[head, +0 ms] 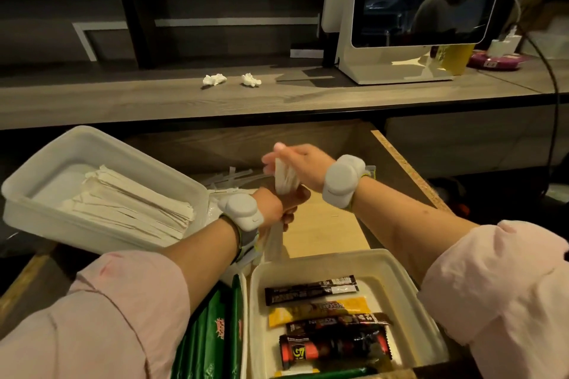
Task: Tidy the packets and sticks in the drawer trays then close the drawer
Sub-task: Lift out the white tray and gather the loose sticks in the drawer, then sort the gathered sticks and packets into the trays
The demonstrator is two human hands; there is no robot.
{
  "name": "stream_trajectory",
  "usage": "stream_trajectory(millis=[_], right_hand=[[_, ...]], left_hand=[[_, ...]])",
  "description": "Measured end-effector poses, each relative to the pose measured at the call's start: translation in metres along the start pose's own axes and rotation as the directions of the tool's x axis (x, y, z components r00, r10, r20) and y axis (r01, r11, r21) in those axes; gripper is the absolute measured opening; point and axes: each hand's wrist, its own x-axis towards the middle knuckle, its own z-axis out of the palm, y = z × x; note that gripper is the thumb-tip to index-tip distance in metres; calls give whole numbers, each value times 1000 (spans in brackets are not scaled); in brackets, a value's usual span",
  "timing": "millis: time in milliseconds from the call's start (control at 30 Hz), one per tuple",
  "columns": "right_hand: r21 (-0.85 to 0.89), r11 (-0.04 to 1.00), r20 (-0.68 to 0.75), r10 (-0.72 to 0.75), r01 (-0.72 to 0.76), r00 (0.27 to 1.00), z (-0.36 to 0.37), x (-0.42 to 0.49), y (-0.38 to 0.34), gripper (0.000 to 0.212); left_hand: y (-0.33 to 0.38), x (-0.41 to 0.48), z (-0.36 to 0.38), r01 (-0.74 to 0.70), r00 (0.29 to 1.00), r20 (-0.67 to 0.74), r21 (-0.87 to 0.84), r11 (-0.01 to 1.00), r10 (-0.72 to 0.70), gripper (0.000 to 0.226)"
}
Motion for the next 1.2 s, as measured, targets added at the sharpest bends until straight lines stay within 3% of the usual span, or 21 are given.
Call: stream_trajectory(millis=[67,167,200,333,433,533,667,767,833,867,933,1000,1067,1133,1167,1200], right_hand=[[-15,999,-7,-32,32,999,8,0,1,48],[111,992,-251,-24,53,968,4,2,-7,46],[128,992,-258,25,8,966,3,2,-10,44],[233,945,34,227,-228,973,28,1,-20,36],[90,980,139,161,-175,977,58,13,-34,29],[24,998,180,48,-54,983,87,31,-48,11],[-19,999,233,-24,29,972,125,53,-54,18],[-193,975,254,-54,106,966,149,67,-53,33],[-371,910,298,-73,186,952,157,69,-56,30],[-414,883,329,-80,220,941,160,69,-56,22],[-457,842,397,-94,286,913,163,67,-56,12],[-552,768,428,-74,326,901,156,61,-60,35],[-632,709,410,-36,313,911,135,48,-63,42],[-606,743,411,-13,283,912,111,33,-68,29],[-571,789,449,71,224,891,97,23,-65,22],[-566,805,531,190,179,826,84,9,-63,19]], left_hand=[[3,0,-2,58,997,-53,-18,998,-59,33],[13,-2,-24,-96,987,-141,-148,984,75,26],[19,-4,-36,-150,980,-163,-208,967,117,29],[34,1,-77,-177,967,-242,-425,888,77,39],[38,-2,-99,-215,920,-392,-474,854,14,36],[40,-13,-117,-254,841,-541,-402,880,-5,32],[47,-36,-150,-140,776,-630,-141,980,20,30],[50,-54,-180,-167,611,-769,106,980,188,51],[50,-64,-191,-290,519,-797,176,941,309,56],[53,-69,-191,-291,510,-783,231,928,355,53],[53,-72,-182,-250,530,-738,336,908,419,43],[56,-72,-168,-245,542,-705,387,889,457,35],[54,-69,-150,-258,589,-648,416,872,483,30],[53,-66,-136,-270,665,-565,429,862,489,25],[52,-65,-126,-275,722,-503,421,864,475,23],[50,-61,-115,-286,783,-421,412,865,459,20]])
